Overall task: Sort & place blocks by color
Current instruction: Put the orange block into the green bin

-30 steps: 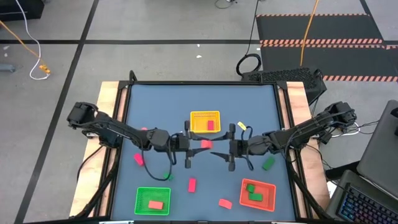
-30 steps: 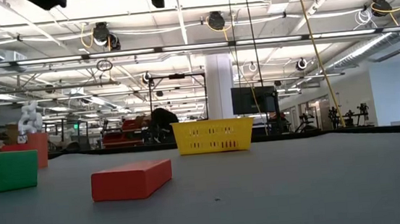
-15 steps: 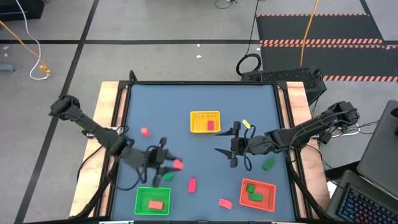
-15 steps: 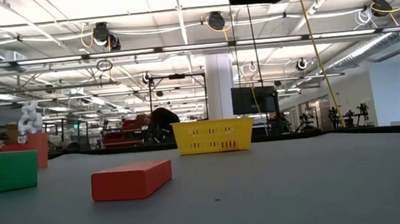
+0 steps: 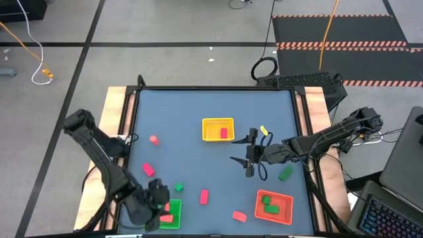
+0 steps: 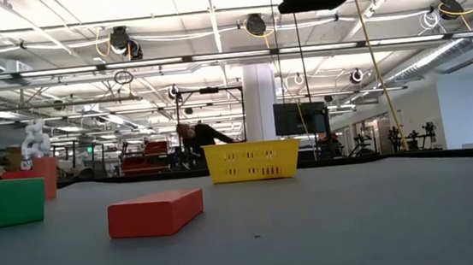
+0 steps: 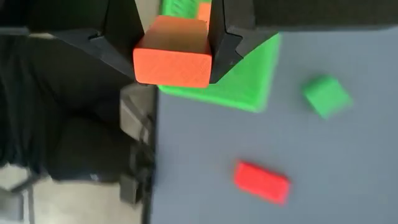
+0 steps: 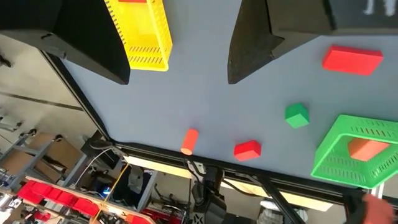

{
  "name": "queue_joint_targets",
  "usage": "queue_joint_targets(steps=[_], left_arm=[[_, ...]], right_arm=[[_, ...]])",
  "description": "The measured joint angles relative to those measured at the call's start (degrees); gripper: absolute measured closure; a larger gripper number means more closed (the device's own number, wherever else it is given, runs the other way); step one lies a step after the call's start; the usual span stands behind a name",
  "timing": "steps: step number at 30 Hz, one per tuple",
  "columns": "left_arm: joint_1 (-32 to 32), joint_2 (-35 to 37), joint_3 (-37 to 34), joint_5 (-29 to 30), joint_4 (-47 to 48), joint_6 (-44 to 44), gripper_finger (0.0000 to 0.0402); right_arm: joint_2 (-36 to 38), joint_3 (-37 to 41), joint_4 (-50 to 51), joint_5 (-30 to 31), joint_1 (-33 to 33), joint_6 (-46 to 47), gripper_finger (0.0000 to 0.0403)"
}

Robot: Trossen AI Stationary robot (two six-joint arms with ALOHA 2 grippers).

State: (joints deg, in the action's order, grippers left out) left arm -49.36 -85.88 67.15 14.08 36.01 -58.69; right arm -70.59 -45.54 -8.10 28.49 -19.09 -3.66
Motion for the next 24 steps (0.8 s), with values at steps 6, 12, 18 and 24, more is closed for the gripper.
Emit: queue_joint_targets(steps=[6,12,18,24], left_arm=[[-0.3,-7.4,1.5,-7.4,3.1,-3.5,0.0272],[1.6,-9.2,2.0,-9.7,9.4,-3.8,0.0253],[2.9,-8.9,2.1,-11.6,9.4,-2.7,0.0092],[5.5,-8.4,2.1,-13.9,12.1,-1.4,0.0029]], right_arm=[[0.0,0.0,-0.2,0.0,0.0,0.0,0.0140],[0.0,0.0,-0.2,0.0,0.0,0.0,0.0140],[0.0,0.0,-0.2,0.0,0.0,0.0,0.0140],[0.0,0.0,-0.2,0.0,0.0,-0.1,0.0140]])
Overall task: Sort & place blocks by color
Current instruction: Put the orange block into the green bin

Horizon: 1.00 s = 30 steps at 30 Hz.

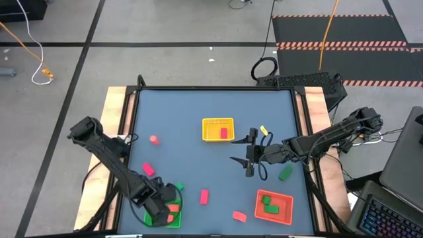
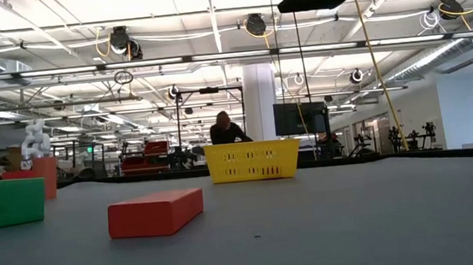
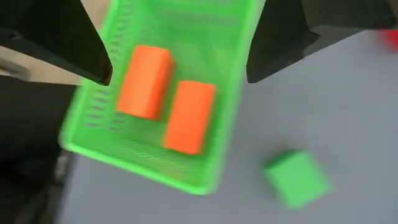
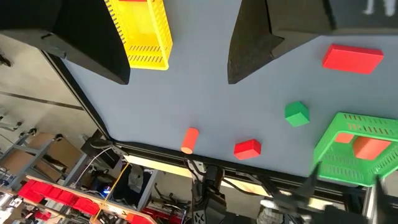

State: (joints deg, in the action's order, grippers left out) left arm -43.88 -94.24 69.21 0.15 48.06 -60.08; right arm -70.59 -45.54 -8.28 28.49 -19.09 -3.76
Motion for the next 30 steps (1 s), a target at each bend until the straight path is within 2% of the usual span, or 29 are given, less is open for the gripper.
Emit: queue_joint_targets(steps=[5,8,11,14,17,21,30], left_arm=[[5.2,3.3,0.0,2.3,11.9,1.1,0.0038],[9.6,6.6,0.0,7.4,21.6,-2.4,0.0060],[14.2,10.3,0.0,15.7,32.2,-9.2,0.0087],[18.9,13.9,-0.8,19.9,35.7,-10.7,0.0113],[24.8,16.3,-2.6,18.4,35.4,-8.4,0.0130],[32.2,16.8,-5.9,12.7,35.2,-3.7,0.0132],[43.4,16.8,-12.2,11.4,32.2,5.2,0.0076]], right_arm=[[0.0,0.0,0.0,0.0,0.0,-0.1,0.0140],[0.0,0.0,0.0,0.0,0.0,-0.4,0.0140],[0.0,0.0,0.0,0.0,0.0,-0.9,0.0140],[0.0,0.0,0.0,0.0,0.0,-1.2,0.0140],[0.0,0.0,0.0,0.0,0.0,-1.1,0.0140],[0.0,0.0,0.0,0.0,0.0,-0.8,0.0140],[0.0,0.0,0.0,0.0,0.0,-0.3,0.0140]])
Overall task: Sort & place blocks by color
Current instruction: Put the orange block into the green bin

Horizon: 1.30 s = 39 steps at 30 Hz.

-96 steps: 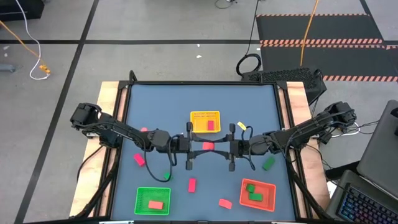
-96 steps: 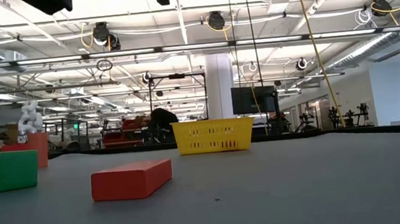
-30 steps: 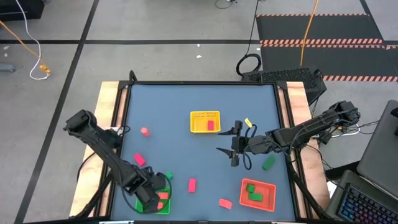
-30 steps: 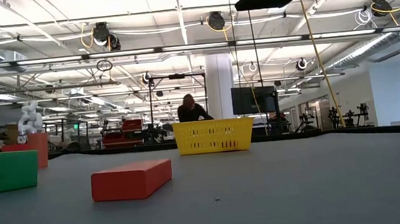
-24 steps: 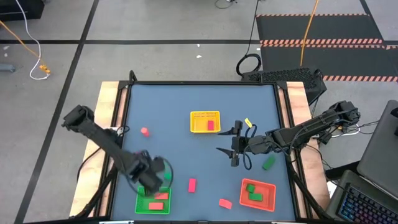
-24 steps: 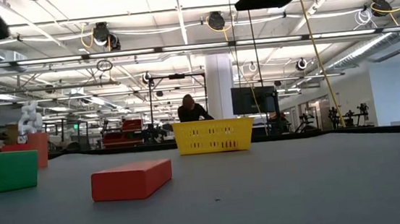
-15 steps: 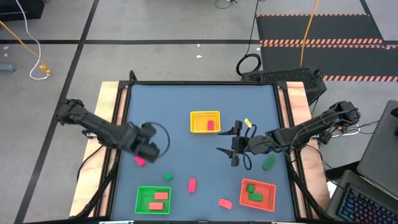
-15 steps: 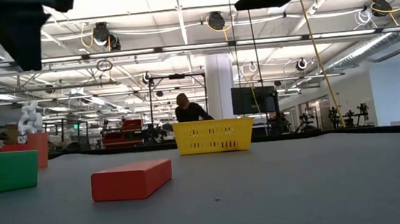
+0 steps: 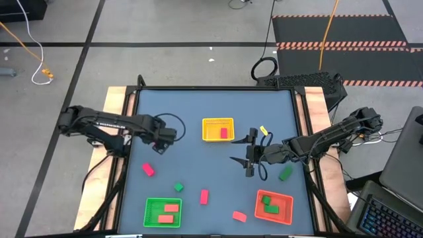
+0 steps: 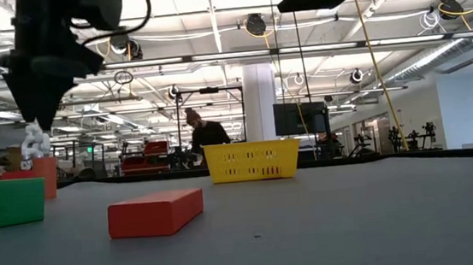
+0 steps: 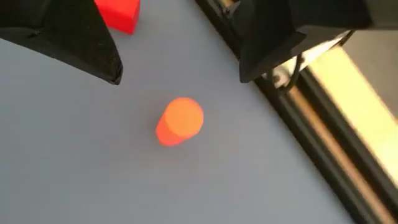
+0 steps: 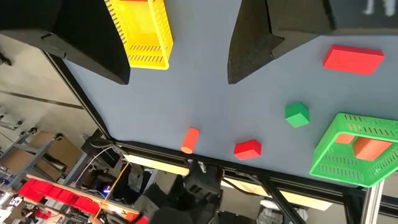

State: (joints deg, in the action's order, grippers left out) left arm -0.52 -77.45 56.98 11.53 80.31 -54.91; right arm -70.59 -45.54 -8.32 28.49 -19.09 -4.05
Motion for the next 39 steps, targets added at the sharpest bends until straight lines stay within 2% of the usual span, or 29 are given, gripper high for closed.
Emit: queue_joint_targets(steps=[2,6,12,20,32,39], left_arm=[[2.1,0.0,-1.5,-0.5,-3.4,2.1,0.0060],[6.3,-0.2,-5.7,-5.2,-10.1,5.8,0.0036],[10.4,-0.1,-10.1,-5.5,-10.4,7.4,0.0034],[11.1,-0.1,-11.8,-6.0,-18.2,10.1,0.0059],[11.8,-0.1,-11.8,-6.1,-17.8,10.3,0.0137],[11.8,-0.1,-11.8,-6.1,-17.4,10.2,0.0163]], right_arm=[[0.0,0.0,0.0,0.0,0.0,-0.1,0.0140],[0.0,0.0,0.0,0.0,0.0,-0.1,0.0140],[0.0,0.0,0.0,0.0,0.0,-0.1,0.0140],[0.0,0.0,0.0,0.0,0.0,-0.1,0.0140],[0.0,0.0,0.0,0.0,0.0,-0.1,0.0140],[0.0,0.0,0.0,0.0,0.0,-0.1,0.0140]])
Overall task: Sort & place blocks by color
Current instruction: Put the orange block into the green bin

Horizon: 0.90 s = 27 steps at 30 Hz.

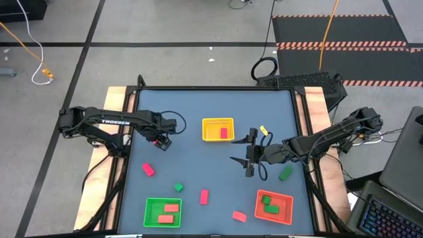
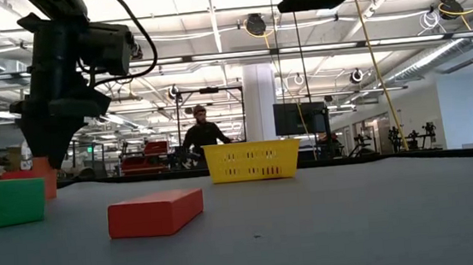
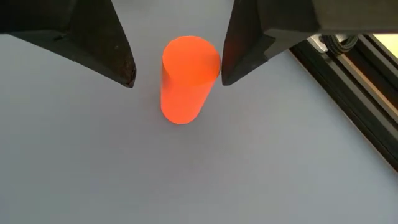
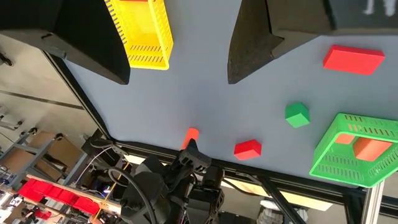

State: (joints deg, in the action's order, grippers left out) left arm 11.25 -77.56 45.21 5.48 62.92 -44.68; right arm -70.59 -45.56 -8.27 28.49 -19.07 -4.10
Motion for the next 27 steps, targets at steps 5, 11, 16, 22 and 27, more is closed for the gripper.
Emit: queue_joint_targets(steps=[5,11,16,22,27], left_arm=[[0.0,0.0,-0.1,-0.1,0.0,0.5,0.0167],[0.0,0.0,-2.6,-1.0,-0.1,0.7,0.0167],[0.0,0.0,-4.5,-1.0,-3.6,0.8,0.0165],[0.1,0.0,-4.6,-1.0,-6.1,2.2,0.0165],[0.7,0.0,-4.6,-1.0,-6.0,2.3,0.0165]], right_arm=[[0.0,0.0,0.0,0.0,0.0,0.2,0.0140],[0.0,0.0,0.0,0.0,0.0,0.2,0.0140],[0.0,0.0,0.0,0.0,0.0,0.2,0.0140],[0.0,0.0,0.0,0.0,0.0,0.2,0.0140],[0.0,0.0,0.0,0.0,0.0,0.2,0.0140]])
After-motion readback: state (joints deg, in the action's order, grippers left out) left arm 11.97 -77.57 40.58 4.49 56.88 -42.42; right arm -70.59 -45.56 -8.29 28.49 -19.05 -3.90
